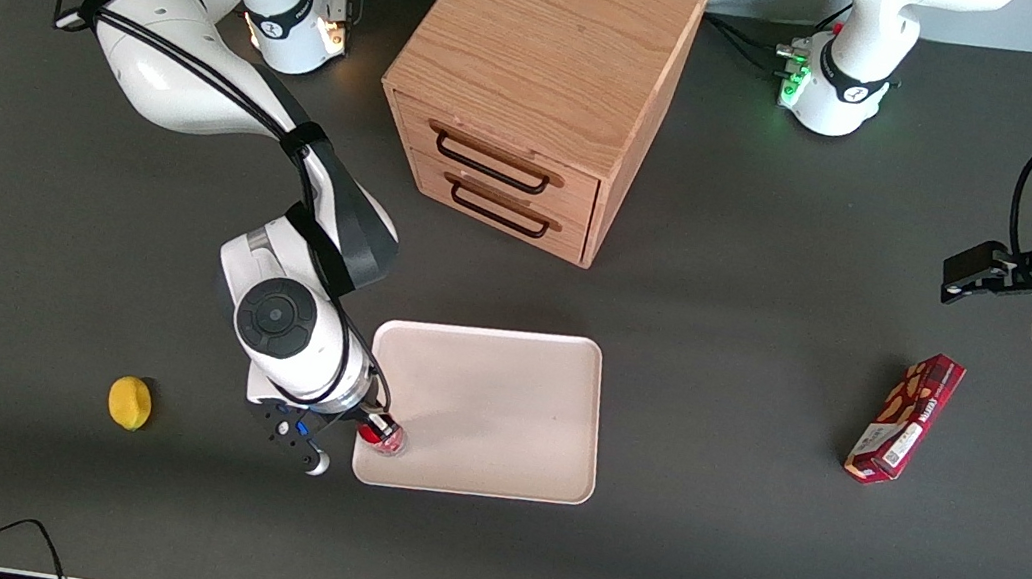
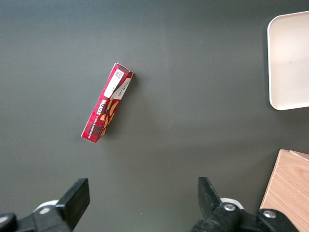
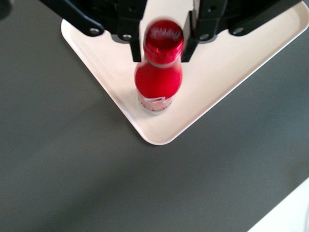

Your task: Place coke bottle on tray

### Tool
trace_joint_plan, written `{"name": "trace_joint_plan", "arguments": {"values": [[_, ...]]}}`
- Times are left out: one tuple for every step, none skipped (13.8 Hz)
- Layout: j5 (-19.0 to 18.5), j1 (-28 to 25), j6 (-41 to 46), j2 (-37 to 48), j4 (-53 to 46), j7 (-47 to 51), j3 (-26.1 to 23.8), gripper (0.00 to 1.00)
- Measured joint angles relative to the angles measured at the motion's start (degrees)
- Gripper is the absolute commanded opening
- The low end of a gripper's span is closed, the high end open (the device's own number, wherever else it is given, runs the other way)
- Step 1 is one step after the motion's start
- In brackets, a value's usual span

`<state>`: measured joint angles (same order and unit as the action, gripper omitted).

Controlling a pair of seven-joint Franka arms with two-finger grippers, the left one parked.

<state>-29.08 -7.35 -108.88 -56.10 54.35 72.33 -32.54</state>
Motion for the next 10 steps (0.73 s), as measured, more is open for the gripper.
{"name": "trace_joint_plan", "arguments": {"values": [[-0.01,0.25,1.06,0.2,-0.7,-0.12,-0.73,1.0],[-0.14,0.8,3.81,0.64,-1.52,-0.52,-2.5,1.0],[-0.4,1.72,7.72,1.82,-2.53,-2.1,-4.8,1.0],[-0.49,2.78,12.65,4.08,-3.39,-5.22,-6.83,1.0],[-0.33,3.98,19.06,7.76,-3.92,-9.6,-8.37,1.0],[1.02,5.19,25.34,12.15,-4.22,-14.16,-9.09,1.0],[4.36,6.47,31.05,16.96,-4.22,-18.52,-8.7,1.0],[8.46,7.44,36.14,21.81,-4.05,-22.84,-6.62,1.0],[12.84,8.02,39.9,26.45,-3.38,-27.71,-3.04,1.0],[17.33,8.25,41.95,30.98,-1.52,-32.65,1.81,1.0]]}}
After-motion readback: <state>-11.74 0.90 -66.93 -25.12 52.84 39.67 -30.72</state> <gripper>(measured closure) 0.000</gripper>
